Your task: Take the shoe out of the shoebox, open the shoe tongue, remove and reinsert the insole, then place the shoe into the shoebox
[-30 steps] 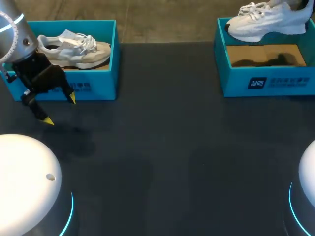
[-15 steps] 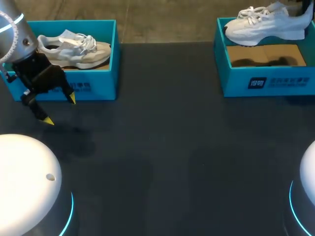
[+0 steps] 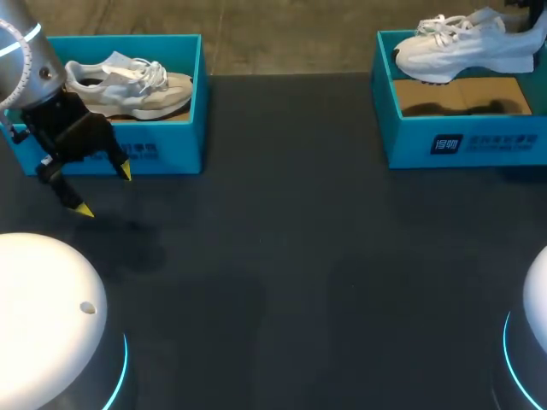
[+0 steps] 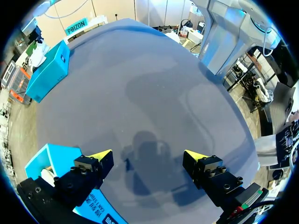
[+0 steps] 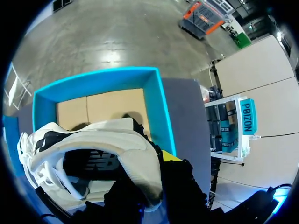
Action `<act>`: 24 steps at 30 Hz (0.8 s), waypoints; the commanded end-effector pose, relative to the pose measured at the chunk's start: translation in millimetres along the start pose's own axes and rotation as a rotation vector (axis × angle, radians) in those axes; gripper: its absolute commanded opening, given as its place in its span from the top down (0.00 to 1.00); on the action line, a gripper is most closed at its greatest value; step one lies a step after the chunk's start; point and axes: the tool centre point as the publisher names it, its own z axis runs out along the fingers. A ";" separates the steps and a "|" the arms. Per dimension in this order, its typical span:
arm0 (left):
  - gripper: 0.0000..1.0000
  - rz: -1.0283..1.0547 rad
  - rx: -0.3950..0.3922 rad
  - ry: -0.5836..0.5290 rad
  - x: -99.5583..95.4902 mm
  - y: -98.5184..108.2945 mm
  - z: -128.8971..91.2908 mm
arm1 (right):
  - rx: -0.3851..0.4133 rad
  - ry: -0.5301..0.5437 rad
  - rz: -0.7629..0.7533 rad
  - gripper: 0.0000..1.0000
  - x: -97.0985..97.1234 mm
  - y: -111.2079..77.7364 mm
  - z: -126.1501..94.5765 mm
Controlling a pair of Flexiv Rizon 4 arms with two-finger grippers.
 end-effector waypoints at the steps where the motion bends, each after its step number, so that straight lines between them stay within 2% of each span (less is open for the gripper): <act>1: 0.00 0.000 -0.002 0.000 0.7 0.0 -0.1 | 0.013 -0.001 0.011 1.00 -5.7 9.5 11.4; 13: 0.00 0.000 -0.002 0.000 0.7 0.0 -0.1 | 0.032 0.004 -0.004 1.00 -6.5 14.0 39.8; 24: 0.00 0.000 -0.002 0.000 0.7 0.0 -0.1 | 0.058 0.008 -0.013 1.00 -10.8 -1.6 58.4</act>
